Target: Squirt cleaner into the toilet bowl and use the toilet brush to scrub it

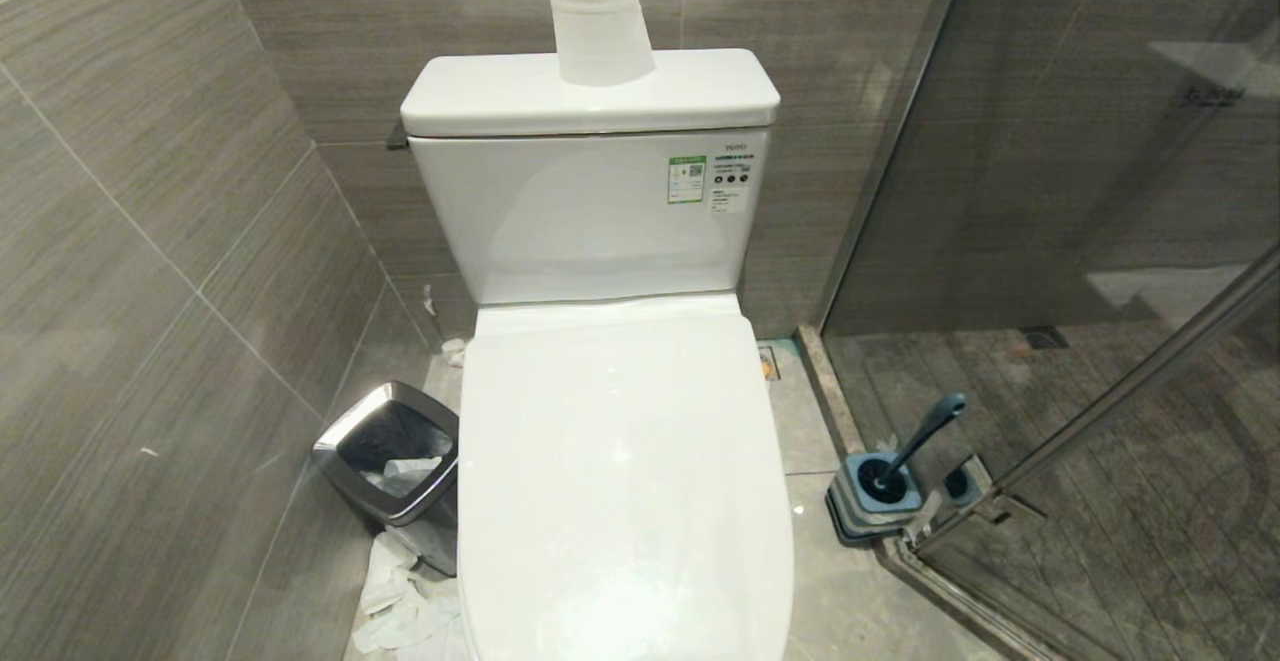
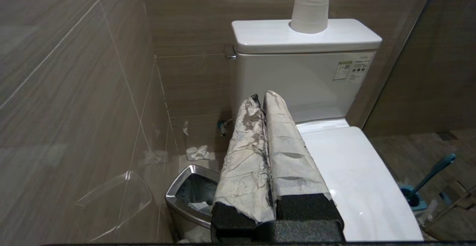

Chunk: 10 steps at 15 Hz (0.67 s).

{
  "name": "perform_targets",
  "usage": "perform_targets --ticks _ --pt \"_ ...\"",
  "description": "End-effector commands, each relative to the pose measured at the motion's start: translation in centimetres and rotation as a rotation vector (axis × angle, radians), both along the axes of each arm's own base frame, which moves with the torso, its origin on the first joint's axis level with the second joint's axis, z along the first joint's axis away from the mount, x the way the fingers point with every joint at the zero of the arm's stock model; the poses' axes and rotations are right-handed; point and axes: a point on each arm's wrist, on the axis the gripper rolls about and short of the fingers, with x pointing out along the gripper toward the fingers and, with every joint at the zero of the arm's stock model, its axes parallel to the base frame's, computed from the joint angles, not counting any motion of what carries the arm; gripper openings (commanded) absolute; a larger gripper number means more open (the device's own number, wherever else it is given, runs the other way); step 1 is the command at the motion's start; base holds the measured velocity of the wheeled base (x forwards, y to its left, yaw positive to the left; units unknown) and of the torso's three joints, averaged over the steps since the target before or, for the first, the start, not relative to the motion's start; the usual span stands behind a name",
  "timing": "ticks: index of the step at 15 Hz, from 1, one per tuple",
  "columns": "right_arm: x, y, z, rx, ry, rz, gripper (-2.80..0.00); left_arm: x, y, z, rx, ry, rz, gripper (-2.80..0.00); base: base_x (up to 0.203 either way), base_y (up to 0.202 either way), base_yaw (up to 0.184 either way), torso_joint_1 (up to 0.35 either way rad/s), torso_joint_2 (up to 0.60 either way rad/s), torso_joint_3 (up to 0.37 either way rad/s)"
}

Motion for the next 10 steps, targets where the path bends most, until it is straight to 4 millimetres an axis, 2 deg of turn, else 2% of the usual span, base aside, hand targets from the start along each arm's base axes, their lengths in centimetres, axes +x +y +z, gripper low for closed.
perform_targets --ticks 1,4,7,10 --pt "0.0 0.0 0.0 -0.002 0.002 0.001 -2.80 -1.5 0.0 -3.3 0.003 -0.032 0.027 -2.80 0.000 0.000 0.000 0.000 0.00 0.000" --pt "0.0 0.0 0.0 -0.002 0.002 0.001 -2.80 0.2 -0.2 -4.1 0.014 -0.114 0.046 -2.80 0.000 0.000 0.000 0.000 0.00 0.000" --pt "0.0 0.0 0.0 0.001 0.002 0.001 -2.80 0.8 -0.5 -4.1 0.099 -0.099 0.086 -2.80 0.000 0.000 0.000 0.000 0.00 0.000" --pt "0.0 0.0 0.0 0.001 0.002 0.001 -2.80 0.6 -1.2 -5.1 0.111 -0.060 0.119 -2.80 0.000 0.000 0.000 0.000 0.00 0.000"
